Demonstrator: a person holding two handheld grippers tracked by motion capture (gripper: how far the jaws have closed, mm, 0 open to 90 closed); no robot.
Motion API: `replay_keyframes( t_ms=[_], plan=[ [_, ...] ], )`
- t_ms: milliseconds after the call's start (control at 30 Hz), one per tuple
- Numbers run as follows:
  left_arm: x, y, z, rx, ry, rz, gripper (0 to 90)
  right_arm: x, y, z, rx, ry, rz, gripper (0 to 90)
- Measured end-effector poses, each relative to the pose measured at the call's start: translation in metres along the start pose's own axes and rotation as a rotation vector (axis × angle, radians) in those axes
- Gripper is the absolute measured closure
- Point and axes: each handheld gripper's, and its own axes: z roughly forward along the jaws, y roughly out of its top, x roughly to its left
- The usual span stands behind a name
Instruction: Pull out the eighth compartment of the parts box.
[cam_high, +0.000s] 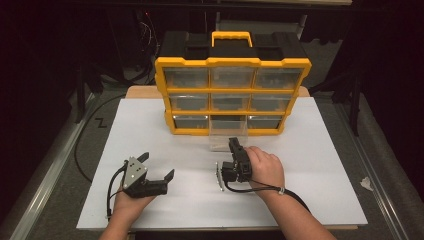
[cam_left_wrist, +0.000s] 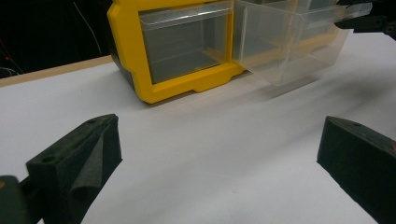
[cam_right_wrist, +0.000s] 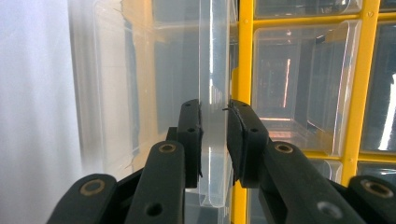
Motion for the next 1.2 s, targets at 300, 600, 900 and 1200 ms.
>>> replay_keyframes(
  t_ms=[300,600,900,1200],
  plan=[
    [0.0,0.0,0.001,0.003,-0.003,0.003,0.7,-0.001,-0.002,0.0,0.014,0.024,0.01,58.8],
    [-0.001,0.0,0.001,0.003,0.003,0.004,0.7,-0.007,-0.012,-0.014,-0.005,0.045,0.032,44.0],
    [-0.001,-0.001,0.001,0.006,0.005,0.011,0.7,-0.001,-0.031,-0.027,0.004,0.05,0.04,36.3],
    [-0.001,-0.001,0.001,0.007,0.011,0.011,0.6,0.008,-0.061,-0.034,0.054,0.073,0.047,31.3]
  ],
)
